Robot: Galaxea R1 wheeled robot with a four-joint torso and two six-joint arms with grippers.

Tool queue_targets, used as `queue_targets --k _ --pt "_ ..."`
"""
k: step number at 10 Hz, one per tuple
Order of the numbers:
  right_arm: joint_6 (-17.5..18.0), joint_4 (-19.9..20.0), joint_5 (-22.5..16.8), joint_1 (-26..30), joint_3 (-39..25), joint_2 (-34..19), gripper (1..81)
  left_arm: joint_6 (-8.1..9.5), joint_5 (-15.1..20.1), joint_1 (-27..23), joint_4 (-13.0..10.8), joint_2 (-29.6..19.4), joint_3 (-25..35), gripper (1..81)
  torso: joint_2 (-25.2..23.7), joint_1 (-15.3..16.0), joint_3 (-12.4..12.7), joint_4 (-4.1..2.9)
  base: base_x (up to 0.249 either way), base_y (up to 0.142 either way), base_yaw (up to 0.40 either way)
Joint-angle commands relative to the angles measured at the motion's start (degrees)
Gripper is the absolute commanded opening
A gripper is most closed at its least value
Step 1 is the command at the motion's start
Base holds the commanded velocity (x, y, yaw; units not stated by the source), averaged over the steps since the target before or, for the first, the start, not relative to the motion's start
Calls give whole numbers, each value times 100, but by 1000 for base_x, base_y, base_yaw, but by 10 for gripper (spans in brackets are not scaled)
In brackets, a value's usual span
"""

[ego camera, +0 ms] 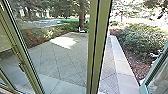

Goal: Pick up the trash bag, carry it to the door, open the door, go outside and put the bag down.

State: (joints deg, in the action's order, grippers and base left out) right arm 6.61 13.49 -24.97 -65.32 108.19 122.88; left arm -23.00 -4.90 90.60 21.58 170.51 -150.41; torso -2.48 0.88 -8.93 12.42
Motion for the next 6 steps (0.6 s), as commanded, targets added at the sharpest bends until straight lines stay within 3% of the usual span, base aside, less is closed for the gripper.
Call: queue_targets --k 1,2,6 --pt "-54 294 1184 -469 -334 291 811 -64 393 -187 -84 -17 38 10 0 0 -2 0 0 0 0" --pt "-54 277 1477 -671 -422 503 811 -64 385 -205 -75 -34 38 10 0 -2 0 0 0 0 0" --pt "-37 258 1539 -979 -214 1345 811 -64 358 -240 -66 -69 -41 10 0 -2 0 2 0 0 0"
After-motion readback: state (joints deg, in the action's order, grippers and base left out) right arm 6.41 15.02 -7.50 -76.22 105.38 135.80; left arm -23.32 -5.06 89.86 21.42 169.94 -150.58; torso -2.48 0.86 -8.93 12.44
